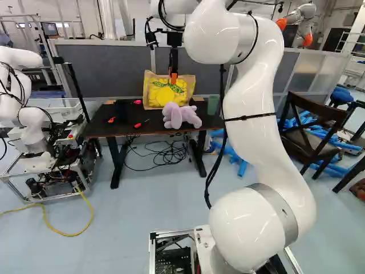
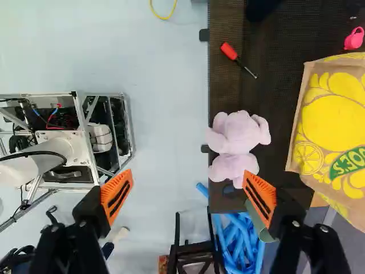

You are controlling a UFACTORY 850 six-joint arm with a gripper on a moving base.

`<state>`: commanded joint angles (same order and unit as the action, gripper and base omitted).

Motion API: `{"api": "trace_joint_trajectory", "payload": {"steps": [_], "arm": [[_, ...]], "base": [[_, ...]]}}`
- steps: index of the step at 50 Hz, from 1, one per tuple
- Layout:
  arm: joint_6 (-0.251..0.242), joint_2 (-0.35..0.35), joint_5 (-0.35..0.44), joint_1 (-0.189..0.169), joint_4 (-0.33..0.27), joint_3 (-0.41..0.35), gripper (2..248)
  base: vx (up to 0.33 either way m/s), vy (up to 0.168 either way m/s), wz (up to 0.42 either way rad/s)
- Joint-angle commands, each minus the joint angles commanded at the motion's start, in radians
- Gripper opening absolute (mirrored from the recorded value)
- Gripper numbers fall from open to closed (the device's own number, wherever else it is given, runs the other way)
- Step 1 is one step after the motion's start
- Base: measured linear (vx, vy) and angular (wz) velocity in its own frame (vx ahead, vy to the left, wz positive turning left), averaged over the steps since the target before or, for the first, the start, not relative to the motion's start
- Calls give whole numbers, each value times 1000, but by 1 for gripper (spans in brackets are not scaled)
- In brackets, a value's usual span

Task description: Pick up the bag on the ground and place it on the table

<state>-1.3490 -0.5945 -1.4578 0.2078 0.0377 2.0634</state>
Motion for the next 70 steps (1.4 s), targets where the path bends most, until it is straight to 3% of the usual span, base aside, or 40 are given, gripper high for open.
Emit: {"api": "trace_joint_trajectory", "payload": {"steps": [35,70], "arm": [[62,40,107,-10,-2,-91,247],[203,131,351,-31,-6,-297,247]], "base": [[0,0,0],[0,0,0]]}}
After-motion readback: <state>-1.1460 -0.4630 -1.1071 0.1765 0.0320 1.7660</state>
